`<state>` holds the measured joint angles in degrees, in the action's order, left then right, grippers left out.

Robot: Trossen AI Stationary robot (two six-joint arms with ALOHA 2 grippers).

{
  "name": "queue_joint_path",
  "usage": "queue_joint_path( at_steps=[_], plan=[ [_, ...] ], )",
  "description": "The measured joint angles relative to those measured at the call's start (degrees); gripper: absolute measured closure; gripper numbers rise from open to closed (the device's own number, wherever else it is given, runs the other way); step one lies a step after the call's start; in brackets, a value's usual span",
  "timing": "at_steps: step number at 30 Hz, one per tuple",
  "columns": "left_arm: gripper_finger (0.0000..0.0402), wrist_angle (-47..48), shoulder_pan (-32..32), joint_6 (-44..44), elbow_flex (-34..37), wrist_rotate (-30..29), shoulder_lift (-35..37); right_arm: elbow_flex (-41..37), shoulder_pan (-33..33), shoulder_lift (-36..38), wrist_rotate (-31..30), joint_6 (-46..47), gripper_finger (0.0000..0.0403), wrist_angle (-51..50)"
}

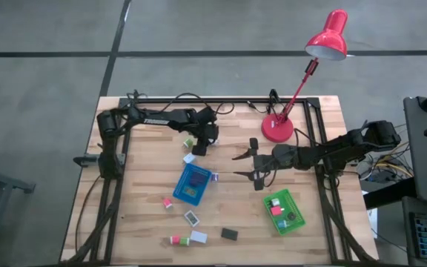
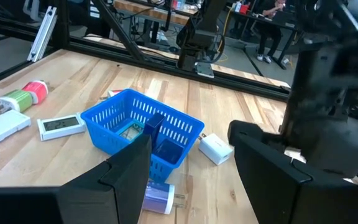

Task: Pick & Place Office items
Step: Put the top white charger adapter into the green bin

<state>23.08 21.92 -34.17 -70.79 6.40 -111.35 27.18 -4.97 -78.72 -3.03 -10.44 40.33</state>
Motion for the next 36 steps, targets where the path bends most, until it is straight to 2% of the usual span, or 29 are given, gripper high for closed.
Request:
queue_joint_path(
  at_steps=[4,8,16,23,29,36],
  plan=[
    [0.0245,-3.5,-0.6,0.1,2.3,1.1,2.9,0.0,0.0,0.0,0.0,0.2,0.0177,-0.9],
    [0.0245,-10.8,-0.7,1.5,8.0,4.9,8.5,-0.1,0.0,0.0,0.0,0.4,0.0177,-1.1],
    [0.0245,-29.1,-0.8,6.6,24.3,8.3,22.6,-0.2,0.0,-0.1,0.0,0.4,0.0177,-0.5],
    [0.0245,-48.5,-1.2,12.8,37.9,13.0,33.7,-0.2,0.1,-1.0,0.0,-0.2,0.0177,5.7],
    [0.0245,-59.2,-1.8,16.8,44.8,15.5,39.5,0.3,2.0,-7.1,0.0,0.0,0.0177,18.0],
    [0.0245,-60.7,-4.2,16.8,46.5,15.9,41.5,8.6,5.8,-18.9,-0.1,1.5,0.0155,19.0]
  ],
)
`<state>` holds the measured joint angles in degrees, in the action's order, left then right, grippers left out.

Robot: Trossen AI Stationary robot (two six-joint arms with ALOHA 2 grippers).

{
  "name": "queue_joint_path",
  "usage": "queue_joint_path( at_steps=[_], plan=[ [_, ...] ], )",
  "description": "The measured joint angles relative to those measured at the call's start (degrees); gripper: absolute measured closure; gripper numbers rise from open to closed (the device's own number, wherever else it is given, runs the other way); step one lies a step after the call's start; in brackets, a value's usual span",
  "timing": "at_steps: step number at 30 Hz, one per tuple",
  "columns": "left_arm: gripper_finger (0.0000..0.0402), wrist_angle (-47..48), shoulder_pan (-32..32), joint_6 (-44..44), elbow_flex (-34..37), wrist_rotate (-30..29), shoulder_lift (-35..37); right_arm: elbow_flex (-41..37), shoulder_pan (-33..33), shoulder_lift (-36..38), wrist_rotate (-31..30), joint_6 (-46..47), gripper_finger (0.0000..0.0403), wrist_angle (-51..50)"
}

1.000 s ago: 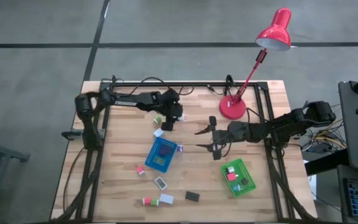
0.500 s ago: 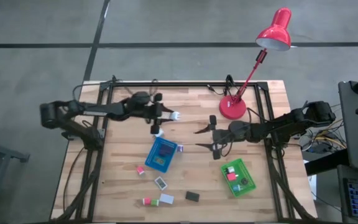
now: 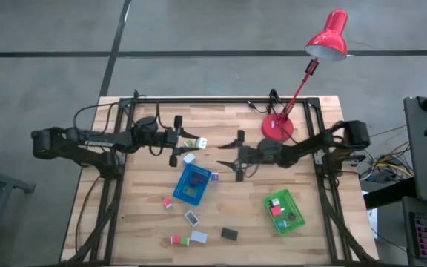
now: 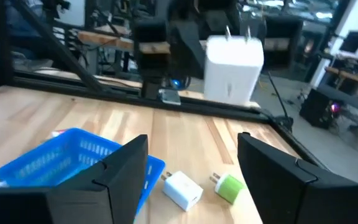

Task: Pick & Place Office items
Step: Put the top white charger adapter into the green bin

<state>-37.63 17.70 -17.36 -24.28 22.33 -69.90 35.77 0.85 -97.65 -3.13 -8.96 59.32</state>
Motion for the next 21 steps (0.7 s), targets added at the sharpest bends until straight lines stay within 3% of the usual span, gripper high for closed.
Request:
queue_joint_path(
  at_steps=[8,14,21],
  plan=[
    [0.0245,-0.6,-0.6,-2.0,0.2,0.0,-0.1,9.4,0.3,-5.7,0.2,1.1,0.0099,-4.0],
    [0.0245,-1.0,-0.6,-2.7,0.2,0.4,-0.1,9.9,0.7,-4.5,0.1,0.1,0.0069,-3.5],
    [0.0245,-4.7,-0.7,-2.5,0.2,2.9,-0.1,10.0,1.3,-4.1,0.3,-1.3,0.0064,-0.7]
  ],
)
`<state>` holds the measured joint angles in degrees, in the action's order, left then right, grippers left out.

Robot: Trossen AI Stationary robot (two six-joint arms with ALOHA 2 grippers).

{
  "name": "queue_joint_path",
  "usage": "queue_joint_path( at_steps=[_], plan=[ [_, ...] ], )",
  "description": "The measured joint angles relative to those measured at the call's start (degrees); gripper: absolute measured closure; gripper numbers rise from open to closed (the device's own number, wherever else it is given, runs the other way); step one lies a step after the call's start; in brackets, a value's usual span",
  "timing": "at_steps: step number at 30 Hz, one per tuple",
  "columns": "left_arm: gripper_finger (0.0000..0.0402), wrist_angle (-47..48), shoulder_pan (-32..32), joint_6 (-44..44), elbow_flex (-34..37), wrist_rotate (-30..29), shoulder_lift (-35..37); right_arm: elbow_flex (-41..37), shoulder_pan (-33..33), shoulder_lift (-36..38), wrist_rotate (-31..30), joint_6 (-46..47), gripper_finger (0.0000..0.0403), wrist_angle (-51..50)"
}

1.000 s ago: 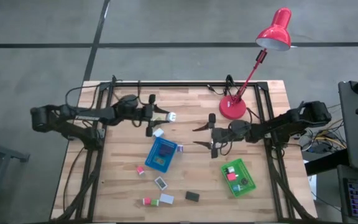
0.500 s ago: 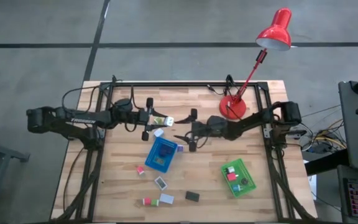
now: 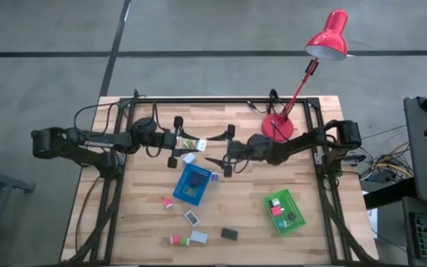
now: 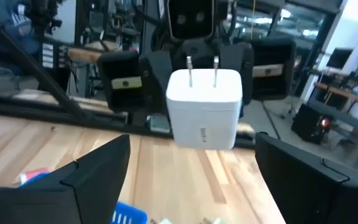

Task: Pick & Place Office items
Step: Put the top white charger adapter into the green bin

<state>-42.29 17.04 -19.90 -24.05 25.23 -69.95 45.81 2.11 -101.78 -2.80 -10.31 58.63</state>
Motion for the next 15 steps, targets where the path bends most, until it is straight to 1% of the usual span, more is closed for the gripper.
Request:
queue_joint_path(
  at_steps=[5,9,15],
  plan=[
    [0.0245,-2.7,-0.1,0.7,0.0,1.8,0.0,0.9,0.2,0.0,0.3,-0.7,0.0070,1.9],
    [0.0245,-2.7,-0.3,0.8,0.0,1.9,0.0,2.1,0.2,-0.1,1.6,-0.7,0.0076,2.0],
    [0.0245,-2.7,-0.3,0.7,0.0,1.9,0.0,3.7,0.2,-0.3,1.8,-0.8,0.0078,1.8]
  ],
)
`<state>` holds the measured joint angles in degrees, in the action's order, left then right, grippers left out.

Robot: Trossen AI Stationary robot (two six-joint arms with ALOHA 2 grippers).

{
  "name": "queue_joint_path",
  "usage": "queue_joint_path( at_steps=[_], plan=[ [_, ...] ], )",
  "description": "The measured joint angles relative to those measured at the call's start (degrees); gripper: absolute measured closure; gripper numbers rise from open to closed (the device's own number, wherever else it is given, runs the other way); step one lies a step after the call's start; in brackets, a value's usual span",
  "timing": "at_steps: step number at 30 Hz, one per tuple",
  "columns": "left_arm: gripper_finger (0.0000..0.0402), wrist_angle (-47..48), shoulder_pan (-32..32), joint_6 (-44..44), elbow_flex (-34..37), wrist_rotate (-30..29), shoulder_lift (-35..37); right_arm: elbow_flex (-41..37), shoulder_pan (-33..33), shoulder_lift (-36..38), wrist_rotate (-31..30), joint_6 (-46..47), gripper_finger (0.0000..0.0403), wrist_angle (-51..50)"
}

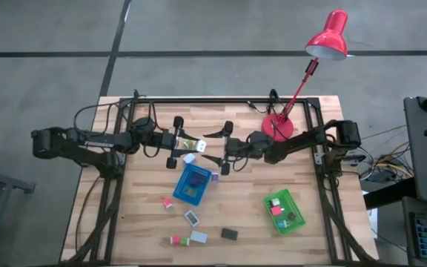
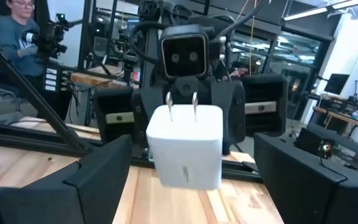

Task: Pick & Place Office items
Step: Put the top white charger adapter into the green bin

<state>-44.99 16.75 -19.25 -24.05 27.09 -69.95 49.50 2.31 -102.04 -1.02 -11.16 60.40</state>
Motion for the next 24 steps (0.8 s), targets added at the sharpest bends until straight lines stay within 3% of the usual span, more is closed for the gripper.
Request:
queue_joint_path(
  at_steps=[24],
  plan=[
    [0.0245,-0.5,0.0,-0.2,0.5,-0.1,0.0,1.4,-0.2,-0.5,0.0,0.6,0.0078,-0.5]
  ],
)
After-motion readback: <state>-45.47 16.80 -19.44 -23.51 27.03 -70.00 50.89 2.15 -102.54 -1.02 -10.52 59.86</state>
